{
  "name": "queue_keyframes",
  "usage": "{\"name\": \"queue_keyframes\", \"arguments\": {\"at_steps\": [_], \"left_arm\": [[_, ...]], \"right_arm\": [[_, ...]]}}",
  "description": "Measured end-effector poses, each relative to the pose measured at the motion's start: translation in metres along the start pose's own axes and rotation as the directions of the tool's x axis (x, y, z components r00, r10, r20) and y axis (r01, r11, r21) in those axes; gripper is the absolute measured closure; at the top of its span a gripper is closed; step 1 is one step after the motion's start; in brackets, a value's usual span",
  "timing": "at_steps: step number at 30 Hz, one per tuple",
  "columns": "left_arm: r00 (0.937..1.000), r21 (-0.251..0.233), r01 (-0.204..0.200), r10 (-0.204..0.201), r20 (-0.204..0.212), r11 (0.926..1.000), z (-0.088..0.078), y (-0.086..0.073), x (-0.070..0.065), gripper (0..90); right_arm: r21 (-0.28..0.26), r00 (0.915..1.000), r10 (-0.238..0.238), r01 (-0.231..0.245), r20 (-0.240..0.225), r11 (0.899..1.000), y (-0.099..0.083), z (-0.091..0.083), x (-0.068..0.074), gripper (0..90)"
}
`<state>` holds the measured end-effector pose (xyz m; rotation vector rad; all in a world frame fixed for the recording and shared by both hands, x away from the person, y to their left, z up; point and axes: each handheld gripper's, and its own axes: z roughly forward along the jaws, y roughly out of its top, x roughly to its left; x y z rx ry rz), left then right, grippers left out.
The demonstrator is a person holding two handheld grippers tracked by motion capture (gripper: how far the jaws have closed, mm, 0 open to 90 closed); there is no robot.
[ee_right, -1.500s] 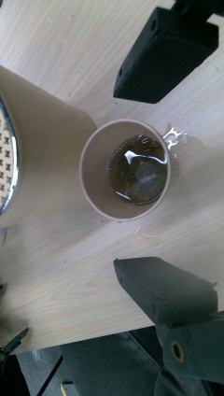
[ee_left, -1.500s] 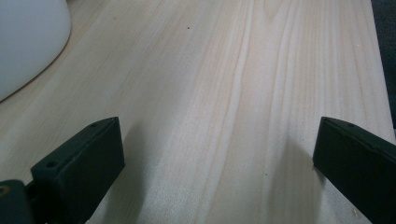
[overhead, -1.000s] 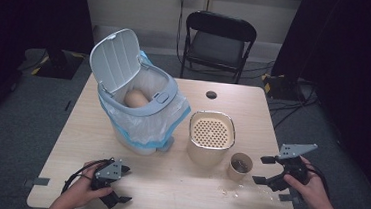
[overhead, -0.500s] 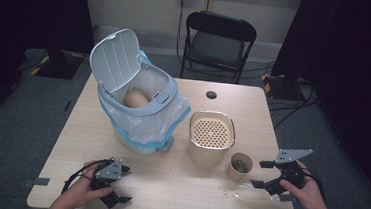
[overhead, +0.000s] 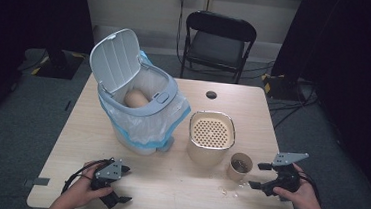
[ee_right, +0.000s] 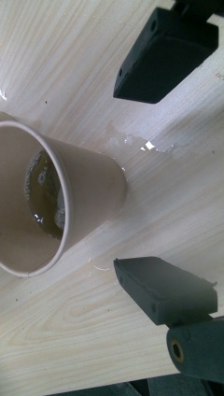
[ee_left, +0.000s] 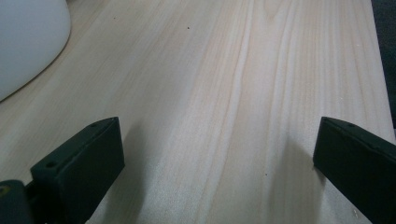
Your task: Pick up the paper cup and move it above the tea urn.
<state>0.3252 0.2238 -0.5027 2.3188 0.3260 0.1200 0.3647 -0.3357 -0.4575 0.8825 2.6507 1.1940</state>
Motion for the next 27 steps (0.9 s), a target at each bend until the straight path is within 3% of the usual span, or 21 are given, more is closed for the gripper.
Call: {"name": "queue_keyframes", "arguments": {"at_steps": [27], "left_arm": [[1.0, 0.0, 0.0, 0.0, 0.0, 1.0, 0.0, 0.0, 0.0, 1.2]], "right_arm": [[-0.054, 0.9989, -0.013, 0.01, -0.046, 0.998, 0.009, 0.029, 0.004, 14.6]]}}
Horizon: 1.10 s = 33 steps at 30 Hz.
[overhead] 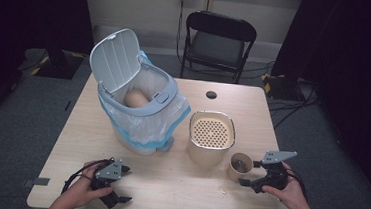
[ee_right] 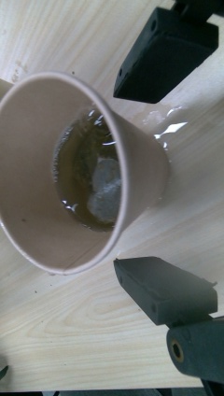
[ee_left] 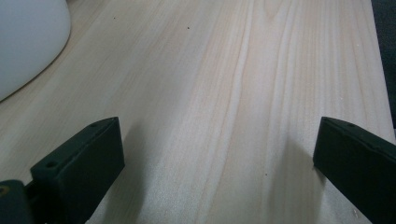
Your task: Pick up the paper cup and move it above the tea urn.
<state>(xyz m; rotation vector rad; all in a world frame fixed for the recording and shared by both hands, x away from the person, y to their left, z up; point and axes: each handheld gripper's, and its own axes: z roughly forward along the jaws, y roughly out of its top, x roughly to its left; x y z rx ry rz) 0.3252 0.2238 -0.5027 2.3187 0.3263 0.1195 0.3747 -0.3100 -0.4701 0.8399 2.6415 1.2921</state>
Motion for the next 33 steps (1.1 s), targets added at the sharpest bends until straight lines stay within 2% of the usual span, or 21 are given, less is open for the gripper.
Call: {"name": "queue_keyframes", "arguments": {"at_steps": [10, 18, 33], "left_arm": [[1.0, 0.0, 0.0, 0.0, 0.0, 1.0, 0.0, 0.0, 0.0, 1.2], [1.0, 0.0, 0.0, 0.0, 0.0, 1.0, 0.0, 0.0, 0.0, 1.2], [1.0, 0.0, 0.0, 0.0, 0.0, 1.0, 0.0, 0.0, 0.0, 1.1]], "right_arm": [[-0.012, 1.0, -0.01, 0.01, 0.0, 1.0, 0.002, 0.01, 0.001, 16.0], [-0.062, 0.9999, 0.01, -0.011, -0.013, 0.998, 0.002, 0.016, -0.003, 22.8], [-0.079, 0.9996, 0.02, -0.021, -0.02, 0.997, 0.002, 0.022, -0.004, 22.3]]}}
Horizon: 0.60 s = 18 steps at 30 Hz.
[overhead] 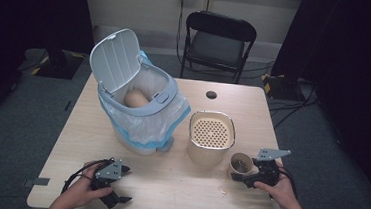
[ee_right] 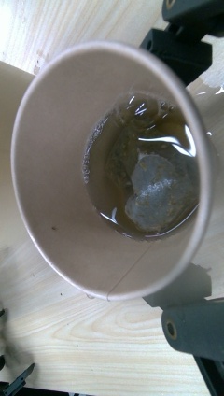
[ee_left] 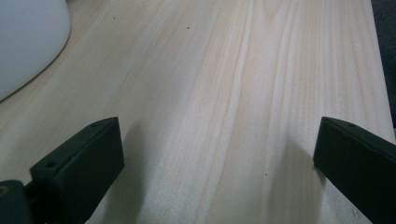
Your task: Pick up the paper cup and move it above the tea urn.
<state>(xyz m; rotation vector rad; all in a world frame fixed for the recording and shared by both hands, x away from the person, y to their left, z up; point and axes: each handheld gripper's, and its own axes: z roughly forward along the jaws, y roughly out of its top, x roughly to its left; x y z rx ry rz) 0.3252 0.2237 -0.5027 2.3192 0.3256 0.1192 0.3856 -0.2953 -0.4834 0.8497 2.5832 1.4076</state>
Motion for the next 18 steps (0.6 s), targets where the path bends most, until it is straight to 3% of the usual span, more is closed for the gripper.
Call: {"name": "queue_keyframes", "arguments": {"at_steps": [5, 11, 18], "left_arm": [[1.0, 0.0, 0.0, 0.0, 0.0, 1.0, 0.0, 0.0, 0.0, 1.1], [1.0, 0.0, 0.0, 0.0, 0.0, 1.0, 0.0, 0.0, 0.0, 1.1], [1.0, 0.0, 0.0, 0.0, 0.0, 1.0, 0.0, 0.0, 0.0, 1.1]], "right_arm": [[-0.001, 1.0, -0.008, 0.008, 0.006, 1.0, -0.0004, -0.0002, 0.0005, 23.3], [0.013, 0.998, -0.053, 0.052, 0.035, 0.999, 0.0023, -0.0039, 0.0039, 26.5], [0.016, 0.9978, -0.059, 0.058, 0.032, 0.998, 0.0055, -0.0092, 0.0054, 27.0]]}}
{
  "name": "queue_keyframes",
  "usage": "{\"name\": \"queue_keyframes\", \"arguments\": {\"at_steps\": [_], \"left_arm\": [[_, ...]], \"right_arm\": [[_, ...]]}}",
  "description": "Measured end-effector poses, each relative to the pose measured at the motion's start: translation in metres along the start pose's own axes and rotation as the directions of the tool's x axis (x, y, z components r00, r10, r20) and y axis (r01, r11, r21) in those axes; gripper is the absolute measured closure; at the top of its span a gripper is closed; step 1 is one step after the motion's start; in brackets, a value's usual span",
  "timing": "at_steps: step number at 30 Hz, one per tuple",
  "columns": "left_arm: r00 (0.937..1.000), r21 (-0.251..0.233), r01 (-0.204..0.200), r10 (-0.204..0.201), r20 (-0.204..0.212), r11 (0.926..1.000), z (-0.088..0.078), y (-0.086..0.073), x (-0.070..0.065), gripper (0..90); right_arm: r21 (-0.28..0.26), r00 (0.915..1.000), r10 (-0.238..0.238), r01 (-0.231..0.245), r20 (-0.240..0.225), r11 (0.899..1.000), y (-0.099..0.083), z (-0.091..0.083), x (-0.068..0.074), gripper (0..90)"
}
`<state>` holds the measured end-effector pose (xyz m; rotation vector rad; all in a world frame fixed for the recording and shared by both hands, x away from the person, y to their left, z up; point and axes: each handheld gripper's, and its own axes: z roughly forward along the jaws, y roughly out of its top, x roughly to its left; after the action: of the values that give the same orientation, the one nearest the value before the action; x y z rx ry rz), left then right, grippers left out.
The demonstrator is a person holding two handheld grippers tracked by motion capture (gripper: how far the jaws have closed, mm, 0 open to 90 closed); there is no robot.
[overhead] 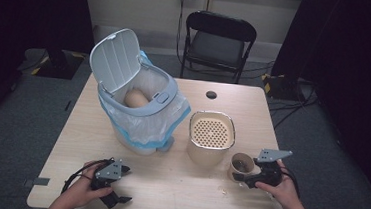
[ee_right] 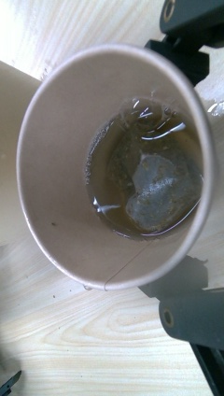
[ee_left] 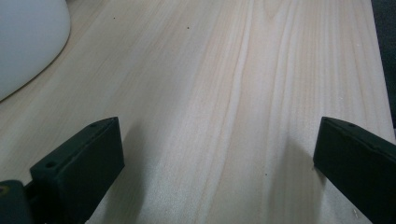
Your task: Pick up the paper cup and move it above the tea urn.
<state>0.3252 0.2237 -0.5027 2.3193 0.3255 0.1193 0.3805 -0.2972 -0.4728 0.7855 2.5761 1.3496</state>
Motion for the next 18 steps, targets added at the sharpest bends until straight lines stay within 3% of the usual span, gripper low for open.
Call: {"name": "queue_keyframes", "arguments": {"at_steps": [18], "left_arm": [[1.0, 0.0, 0.0, 0.0, 0.0, 1.0, 0.0, 0.0, 0.0, 1.1]], "right_arm": [[0.057, 0.9993, -0.007, 0.005, 0.035, 0.998, 0.031, -0.034, -0.003, 27.4]]}}
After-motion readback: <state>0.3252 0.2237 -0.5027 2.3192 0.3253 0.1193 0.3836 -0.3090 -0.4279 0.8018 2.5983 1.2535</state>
